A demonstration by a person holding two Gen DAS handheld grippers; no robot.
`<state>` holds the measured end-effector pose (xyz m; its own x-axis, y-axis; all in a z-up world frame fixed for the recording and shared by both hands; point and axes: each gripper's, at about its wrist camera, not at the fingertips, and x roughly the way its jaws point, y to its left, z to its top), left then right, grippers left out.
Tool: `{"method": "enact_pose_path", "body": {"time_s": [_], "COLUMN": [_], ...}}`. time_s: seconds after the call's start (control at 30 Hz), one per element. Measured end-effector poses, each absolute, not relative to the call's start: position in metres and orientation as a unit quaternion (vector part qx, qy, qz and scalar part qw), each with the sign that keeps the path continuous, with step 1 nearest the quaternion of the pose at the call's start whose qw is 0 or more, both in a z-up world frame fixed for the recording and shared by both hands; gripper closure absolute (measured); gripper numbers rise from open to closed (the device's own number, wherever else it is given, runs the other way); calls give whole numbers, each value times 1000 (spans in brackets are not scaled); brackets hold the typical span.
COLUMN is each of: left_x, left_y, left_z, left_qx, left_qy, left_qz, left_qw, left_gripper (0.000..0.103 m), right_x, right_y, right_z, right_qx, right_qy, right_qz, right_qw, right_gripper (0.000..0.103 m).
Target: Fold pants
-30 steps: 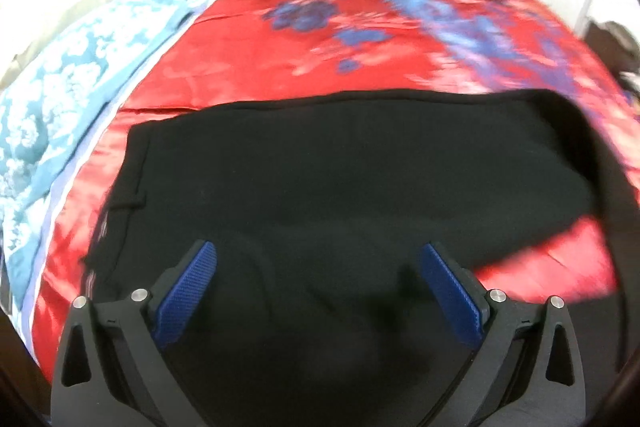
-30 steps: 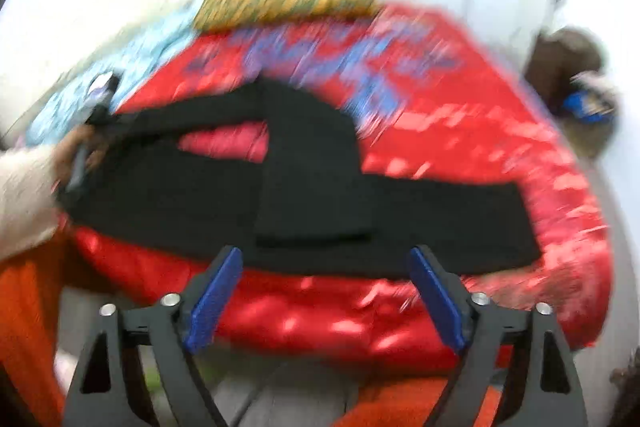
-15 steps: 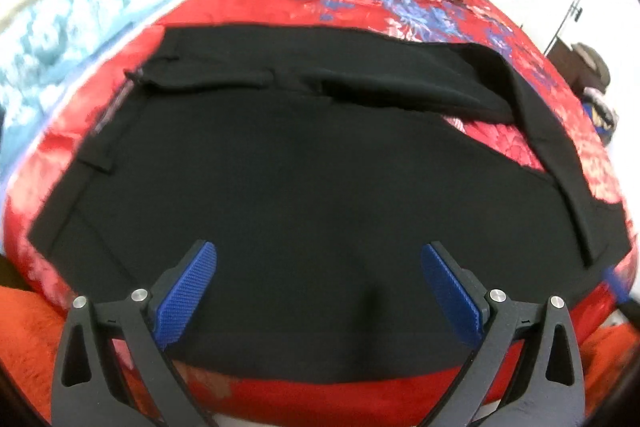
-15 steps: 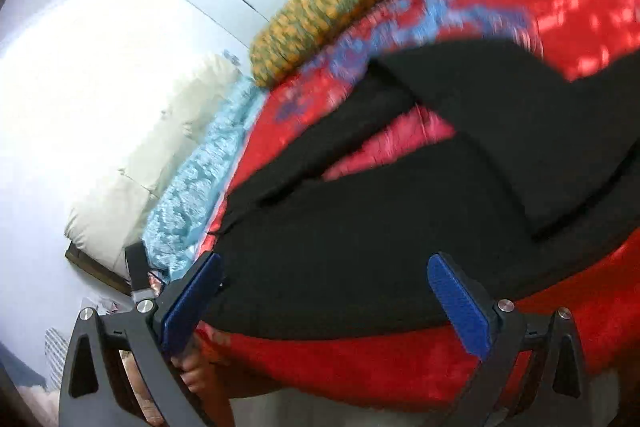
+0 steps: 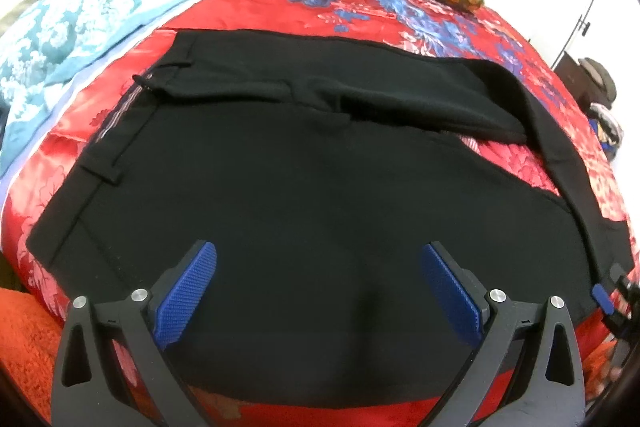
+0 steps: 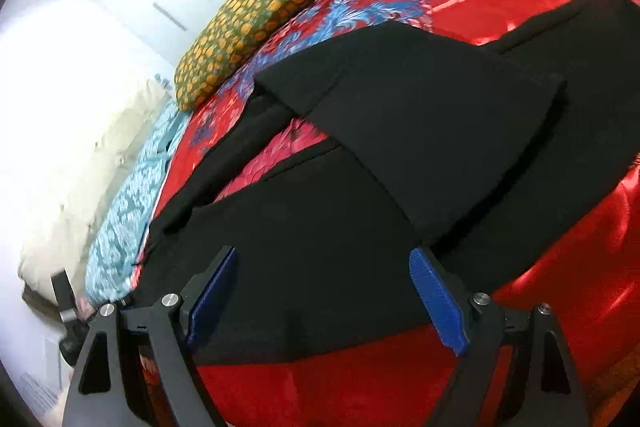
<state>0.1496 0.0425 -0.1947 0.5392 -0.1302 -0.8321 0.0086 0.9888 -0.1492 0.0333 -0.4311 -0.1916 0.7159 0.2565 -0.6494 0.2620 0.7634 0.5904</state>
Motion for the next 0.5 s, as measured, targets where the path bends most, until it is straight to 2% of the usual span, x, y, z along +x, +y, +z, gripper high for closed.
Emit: {"method": "enact_pose_path", "body": {"time_s": [0.33,0.5], "left_x": [151,152], "left_y": [39,36], "left_z": [-205,-213], "left_qx": [-45,-29], "left_qy": [487,496], "left_qz": [-23,-17], "left_qw": [872,868], "left_gripper": [1,1], "right_x": [26,21], "right_y": [-448,-477], "right_z": [-194,-200], "right_qx": [379,445], "right_qy": [370,333], "right_qz": [-17,-52], "right_qw": [848,830], "right_gripper": [14,14]}}
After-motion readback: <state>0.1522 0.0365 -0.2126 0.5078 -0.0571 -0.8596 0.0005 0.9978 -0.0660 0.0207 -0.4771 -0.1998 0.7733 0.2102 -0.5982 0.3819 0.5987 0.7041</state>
